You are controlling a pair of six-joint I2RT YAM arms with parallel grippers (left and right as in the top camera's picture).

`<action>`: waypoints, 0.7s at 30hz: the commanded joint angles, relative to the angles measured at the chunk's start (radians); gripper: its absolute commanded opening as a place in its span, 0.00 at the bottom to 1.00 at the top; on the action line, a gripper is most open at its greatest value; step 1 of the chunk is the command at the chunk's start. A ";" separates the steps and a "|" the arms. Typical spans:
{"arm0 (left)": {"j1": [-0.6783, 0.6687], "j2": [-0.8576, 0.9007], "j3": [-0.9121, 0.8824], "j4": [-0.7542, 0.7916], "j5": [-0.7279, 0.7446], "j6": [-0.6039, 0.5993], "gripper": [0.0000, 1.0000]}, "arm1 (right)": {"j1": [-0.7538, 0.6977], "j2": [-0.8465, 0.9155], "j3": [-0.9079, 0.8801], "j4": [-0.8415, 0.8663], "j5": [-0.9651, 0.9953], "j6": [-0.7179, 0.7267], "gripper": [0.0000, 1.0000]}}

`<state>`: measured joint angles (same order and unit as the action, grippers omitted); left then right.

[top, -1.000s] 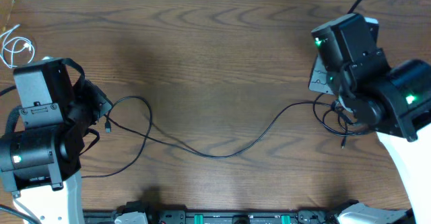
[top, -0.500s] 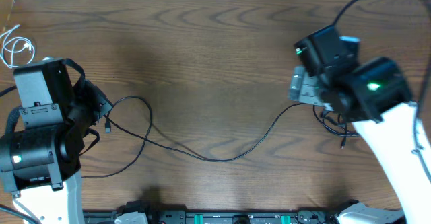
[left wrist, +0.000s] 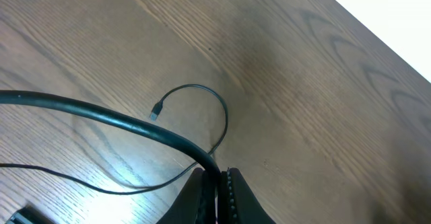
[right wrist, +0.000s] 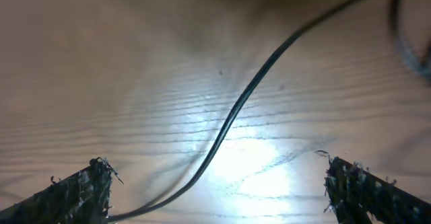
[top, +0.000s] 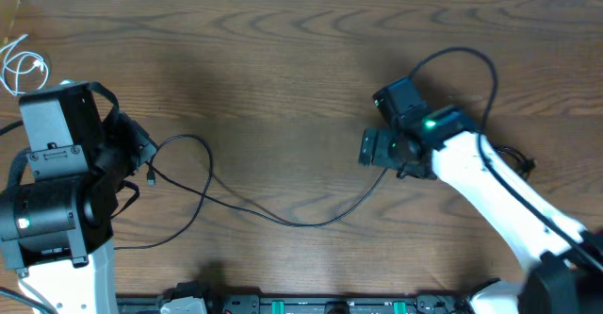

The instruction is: Untangle cables

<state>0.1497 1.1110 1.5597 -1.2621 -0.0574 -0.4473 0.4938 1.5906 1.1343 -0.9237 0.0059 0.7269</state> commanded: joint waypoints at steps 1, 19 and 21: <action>0.005 -0.001 0.002 -0.005 -0.002 0.010 0.08 | -0.003 0.064 -0.018 0.040 -0.043 0.044 0.99; 0.005 -0.001 0.002 -0.006 -0.003 0.010 0.08 | -0.024 0.125 0.167 -0.006 -0.014 -0.035 0.01; 0.005 -0.001 0.002 -0.006 -0.002 0.010 0.08 | -0.034 0.078 0.283 -0.119 0.093 -0.036 0.01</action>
<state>0.1497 1.1110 1.5600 -1.2659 -0.0570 -0.4473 0.4797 1.7634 1.2724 -0.9813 -0.0288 0.7250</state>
